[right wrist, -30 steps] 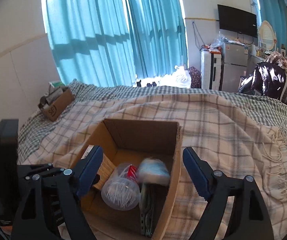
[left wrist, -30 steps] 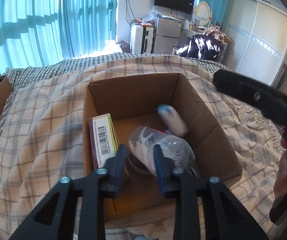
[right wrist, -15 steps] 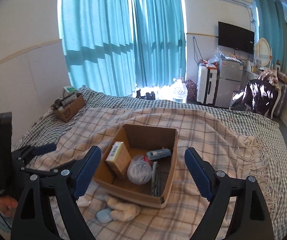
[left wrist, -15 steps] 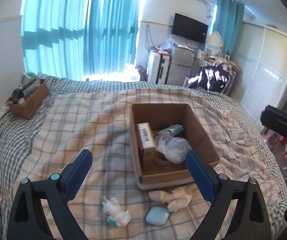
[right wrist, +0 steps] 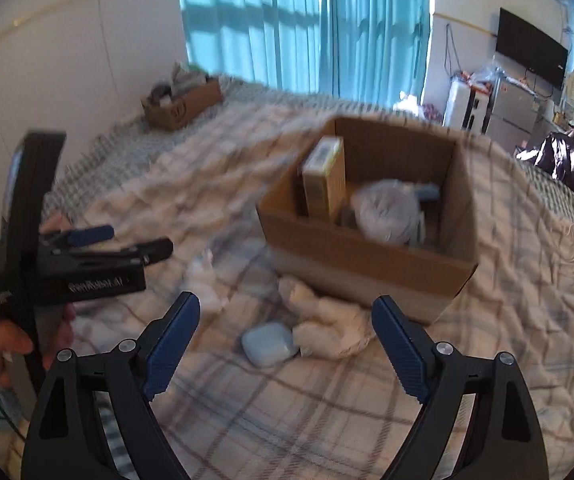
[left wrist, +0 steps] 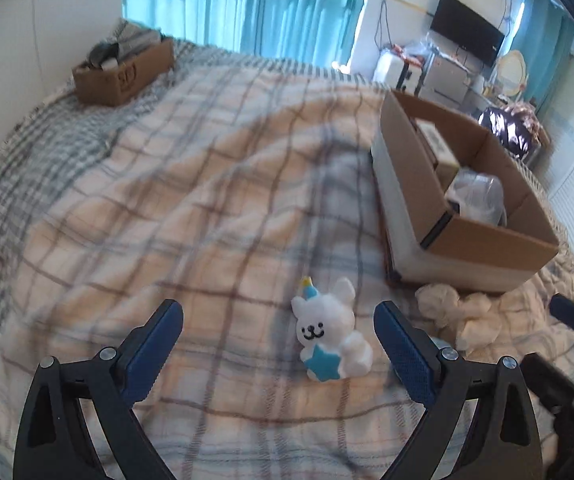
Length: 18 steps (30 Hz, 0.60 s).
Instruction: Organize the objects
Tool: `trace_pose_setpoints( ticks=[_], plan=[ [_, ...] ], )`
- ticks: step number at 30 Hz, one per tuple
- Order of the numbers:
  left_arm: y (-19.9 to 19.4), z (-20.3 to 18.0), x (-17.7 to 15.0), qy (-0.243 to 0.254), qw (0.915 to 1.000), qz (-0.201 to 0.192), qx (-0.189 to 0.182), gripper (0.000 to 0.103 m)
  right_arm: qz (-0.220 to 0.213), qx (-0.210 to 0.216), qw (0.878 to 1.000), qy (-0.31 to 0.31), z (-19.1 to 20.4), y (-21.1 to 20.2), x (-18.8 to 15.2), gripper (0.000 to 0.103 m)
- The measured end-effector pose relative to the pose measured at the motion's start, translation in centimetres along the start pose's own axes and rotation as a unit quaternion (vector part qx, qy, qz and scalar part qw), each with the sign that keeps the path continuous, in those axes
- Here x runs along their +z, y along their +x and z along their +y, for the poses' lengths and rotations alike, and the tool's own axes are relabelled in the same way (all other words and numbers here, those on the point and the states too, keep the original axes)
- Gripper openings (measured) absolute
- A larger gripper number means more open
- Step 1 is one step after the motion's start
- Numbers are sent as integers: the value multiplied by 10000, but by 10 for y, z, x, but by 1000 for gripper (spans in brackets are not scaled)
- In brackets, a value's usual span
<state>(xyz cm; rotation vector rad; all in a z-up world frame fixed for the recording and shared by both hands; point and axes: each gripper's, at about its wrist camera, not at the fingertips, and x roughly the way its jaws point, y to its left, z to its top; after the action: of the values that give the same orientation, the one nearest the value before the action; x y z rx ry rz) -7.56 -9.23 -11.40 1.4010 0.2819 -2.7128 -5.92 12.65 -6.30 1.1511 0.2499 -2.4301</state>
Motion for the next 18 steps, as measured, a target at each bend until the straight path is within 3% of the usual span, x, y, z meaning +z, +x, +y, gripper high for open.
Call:
trace_pose_setpoints(
  ticks=[5,10,12,13,16,18],
  plan=[
    [26,-10,-9,282,9990,338,52,96,365,-29,9989,284,-17,29,-12,88],
    [46,-36,-19,725,9949,660,-254,79,512,32,9973,526,-28,40,-18,88],
    [56,-47,-24,940,9918,807,-316,60,525,31,9975,477,-26,40,-19,88],
    [58,-50,-27,1004,9912,832,-217,60,519,23,9977,436,-24,40,-19,88],
    [46,-43,-26,786,9944,708,44,60,483,13,9982,363,-21,36,-20,88],
    [29,-32,-21,526,9967,616,-73,60,419,6,9987,300,-19,31,-20,88]
  ],
)
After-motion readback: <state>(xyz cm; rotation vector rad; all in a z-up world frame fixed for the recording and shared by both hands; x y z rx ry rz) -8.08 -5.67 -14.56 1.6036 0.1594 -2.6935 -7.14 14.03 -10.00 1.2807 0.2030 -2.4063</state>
